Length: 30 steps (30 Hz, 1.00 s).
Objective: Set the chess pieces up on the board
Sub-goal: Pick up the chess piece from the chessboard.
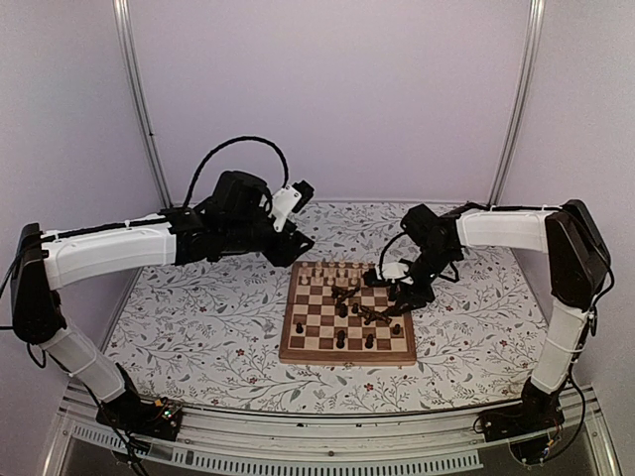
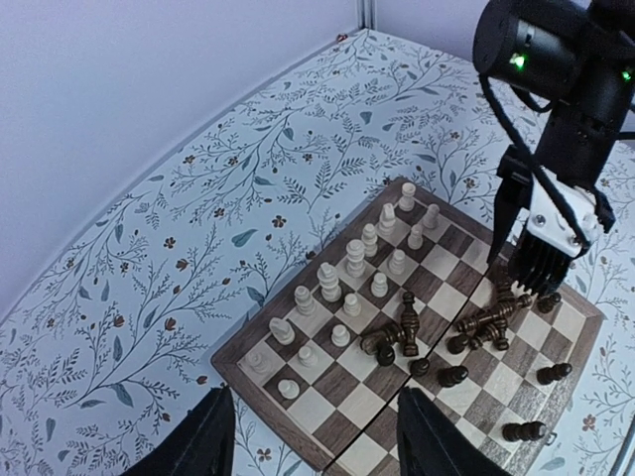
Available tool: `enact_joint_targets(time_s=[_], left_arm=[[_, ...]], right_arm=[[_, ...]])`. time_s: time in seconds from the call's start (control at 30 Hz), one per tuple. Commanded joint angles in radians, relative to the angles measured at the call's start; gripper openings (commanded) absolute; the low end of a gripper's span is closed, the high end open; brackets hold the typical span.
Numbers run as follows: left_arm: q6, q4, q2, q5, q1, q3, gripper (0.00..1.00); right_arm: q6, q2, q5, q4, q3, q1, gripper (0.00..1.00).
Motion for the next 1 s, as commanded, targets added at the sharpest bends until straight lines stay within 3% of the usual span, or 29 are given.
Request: enact_joint_targets(time_s=[0.0,0.47,0.77,0.97], left_arm=[[0.012,-0.004,0.019,0.011,0.002,0.024,0.58],[0.014,-0.009,0.036,0.029,0.001,0.029,0.58],[0.015,-0.012,0.047,0.033,0.002,0.031,0.58],[0.015,-0.016,0.054,0.037,0.002,0.033,0.58]], right_arm=[[-0.049,0.043,0.022,-0.024,0.023,0.006,0.43],[-0.081,0.067,0.061,-0.002,-0.014,0.047,0.43],[-0.076,0.068,0.076,0.006,-0.026,0.05,0.27],[-0.084,0.013,0.079,-0.042,-0.012,0.063,0.24]])
